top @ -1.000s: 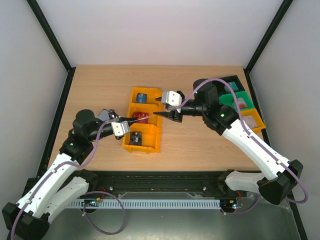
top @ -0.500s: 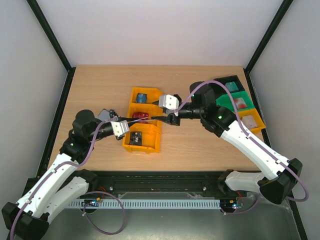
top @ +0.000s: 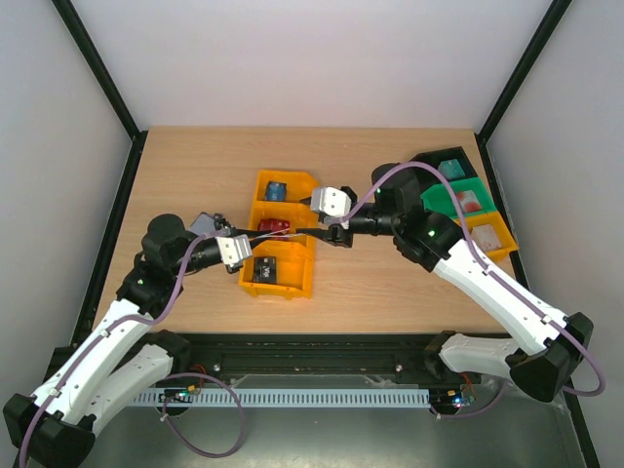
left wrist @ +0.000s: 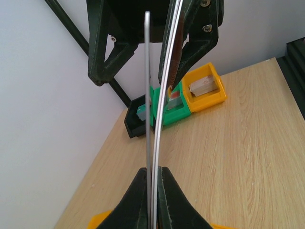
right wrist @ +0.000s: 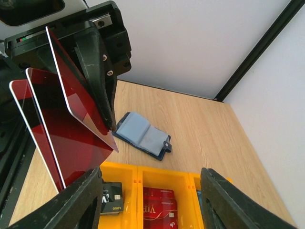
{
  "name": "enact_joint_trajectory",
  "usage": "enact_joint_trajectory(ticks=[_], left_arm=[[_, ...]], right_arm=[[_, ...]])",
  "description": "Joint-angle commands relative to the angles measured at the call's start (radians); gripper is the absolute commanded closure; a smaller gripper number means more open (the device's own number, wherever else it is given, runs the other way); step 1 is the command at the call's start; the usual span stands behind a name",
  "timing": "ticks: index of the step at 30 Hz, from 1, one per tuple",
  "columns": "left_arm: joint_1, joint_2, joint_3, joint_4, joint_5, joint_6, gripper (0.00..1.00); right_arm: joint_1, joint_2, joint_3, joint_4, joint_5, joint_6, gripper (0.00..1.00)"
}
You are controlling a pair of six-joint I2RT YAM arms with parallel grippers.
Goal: Take the credit cards out of the card holder
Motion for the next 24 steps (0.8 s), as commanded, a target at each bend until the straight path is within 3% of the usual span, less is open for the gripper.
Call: enact_joint_trajectory(ticks=[1, 24], left_arm=[[0.003, 0.002, 0.023, 0.038, -0.014, 0.010, 0.98], [0.003, 0.004, 0.019, -0.014, -0.007, 0.059, 0.98]], right_arm=[[0.017, -0.035, -0.010, -0.015, -0.001, 0.017, 0.44], [0.017, -0.080, -0.055, 0.060, -0.007, 0.089, 0.43]])
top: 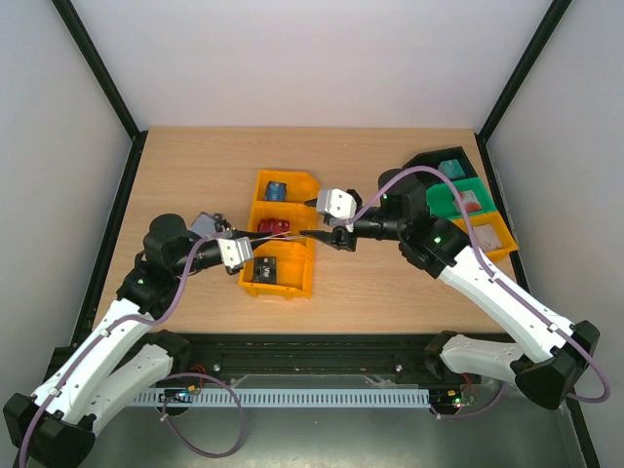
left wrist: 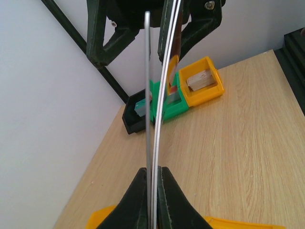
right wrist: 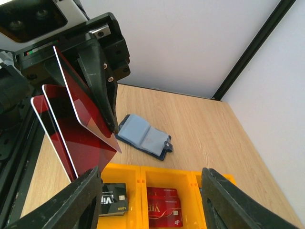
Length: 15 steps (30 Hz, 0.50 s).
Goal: Take the credit cards out of the card holder
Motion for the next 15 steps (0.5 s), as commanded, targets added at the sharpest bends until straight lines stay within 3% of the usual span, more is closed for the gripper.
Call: enact_joint_trajectory(ticks=[1, 15], left_arm=[[0.003, 0.002, 0.020, 0.012, -0.005, 0.024, 0.98], [0.003, 0.000, 0.021, 0.011, -0.005, 0.025, 0.98]], right_arm=[[0.014, -0.034, -0.016, 0.050, -0.024, 0.032, 0.43], [0.014, -0.037, -0.018, 0.045, -0.018, 0.038, 0.43]])
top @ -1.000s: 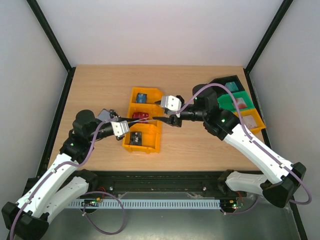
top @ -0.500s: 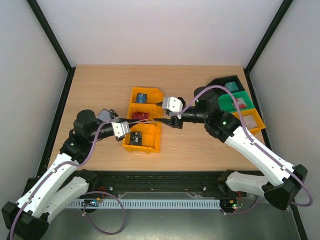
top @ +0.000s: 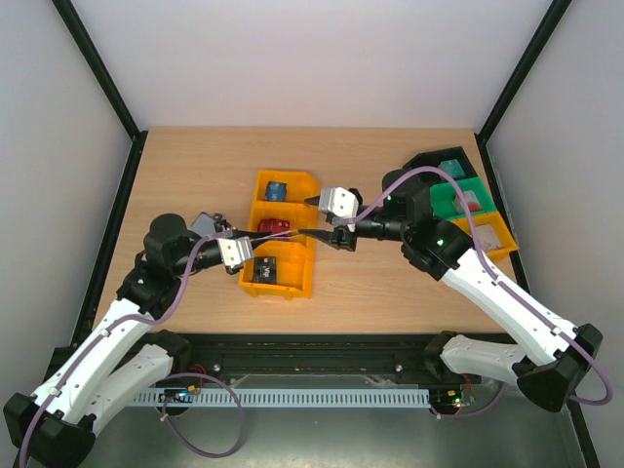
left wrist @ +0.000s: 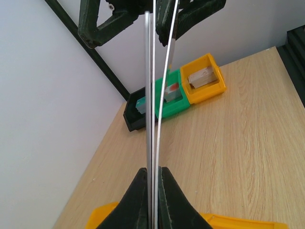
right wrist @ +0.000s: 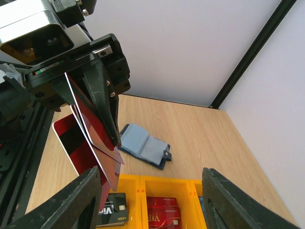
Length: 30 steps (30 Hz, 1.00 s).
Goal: Take the credit cards out of the card holder
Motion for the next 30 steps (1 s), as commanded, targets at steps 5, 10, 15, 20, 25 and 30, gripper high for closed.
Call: enact_joint_trajectory(ticks=[5, 10, 15, 20, 25, 30], left_arm=[[0.003, 0.000, 0.023, 0.025, -0.003, 0.002, 0.98], [0.003, -0.001, 0.025, 0.036, 0.022, 0.001, 0.98], [-0.004, 0.006, 0.027, 0.046, 0.059, -0.007, 0.98], [-0.009, 0.019, 0.030, 0.087, 0.081, -0.096, 0.98], [-0.009, 0.058, 0.048, 0.083, 0.152, -0.283, 0.98], [-0.005, 0.083, 0.040, 0.118, 0.184, -0.426, 0.98]], right_arm=[[0.013, -0.004, -0.018, -0.009, -0.020, 0.003, 0.43], [0.019, 0.024, -0.024, -0.012, -0.008, -0.028, 0.40], [0.019, 0.057, -0.015, 0.085, -0.070, 0.015, 0.42], [0.025, 0.109, -0.008, 0.121, -0.158, 0.061, 0.48], [0.026, 0.150, -0.008, 0.141, -0.241, 0.117, 0.64], [0.026, 0.180, 0.015, 0.142, -0.296, 0.174, 0.97]])
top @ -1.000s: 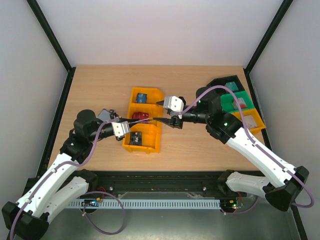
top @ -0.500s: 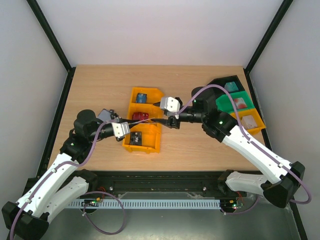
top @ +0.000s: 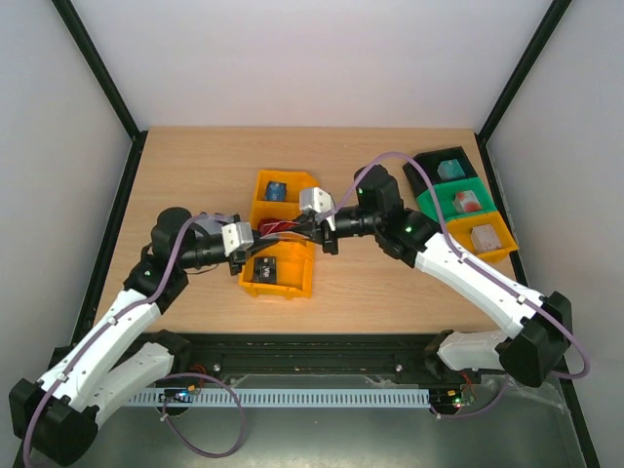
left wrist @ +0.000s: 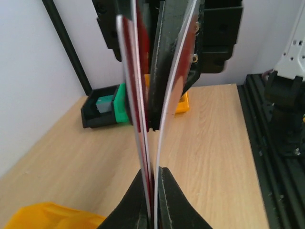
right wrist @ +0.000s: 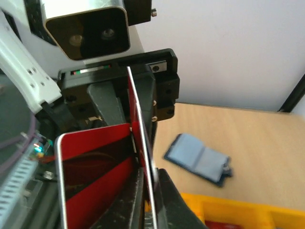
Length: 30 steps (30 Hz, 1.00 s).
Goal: Take the credit cards out of the card holder
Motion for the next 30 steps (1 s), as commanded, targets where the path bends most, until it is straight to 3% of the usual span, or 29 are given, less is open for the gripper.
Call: enact_joint_trajectory(ticks=[1, 7, 11, 16, 20, 25, 28, 30], left_arm=[[0.004, 0.020, 0.033, 0.092, 0.069, -0.179, 0.98], [0.048, 0.091, 0.006, 0.222, 0.144, -0.470, 0.98], [0.086, 0.167, -0.019, 0.372, 0.188, -0.637, 0.87], [0.134, 0.233, -0.027, 0.461, 0.179, -0.665, 0.82], [0.166, 0.317, -0.040, 0.589, 0.220, -0.765, 0.83], [0.170, 0.392, -0.042, 0.640, 0.229, -0.747, 0.83], [0.175, 0.423, -0.047, 0.671, 0.209, -0.751, 0.83], [0.179, 0.440, -0.046, 0.695, 0.195, -0.758, 0.78]], right_arm=[[0.014, 0.019, 0.024, 0.037, -0.074, 0.079, 0.98], [0.010, 0.055, 0.003, 0.077, -0.068, 0.226, 0.98], [-0.025, 0.077, -0.045, 0.189, -0.060, 0.303, 0.98], [-0.105, 0.150, -0.065, 0.361, -0.116, 0.400, 0.98], [-0.119, 0.234, -0.003, 0.299, -0.147, 0.353, 0.98], [-0.172, 0.310, 0.015, 0.383, -0.197, 0.416, 0.99], [-0.182, 0.364, 0.072, 0.339, -0.219, 0.400, 0.99], [-0.182, 0.393, 0.106, 0.287, -0.235, 0.373, 0.98]])
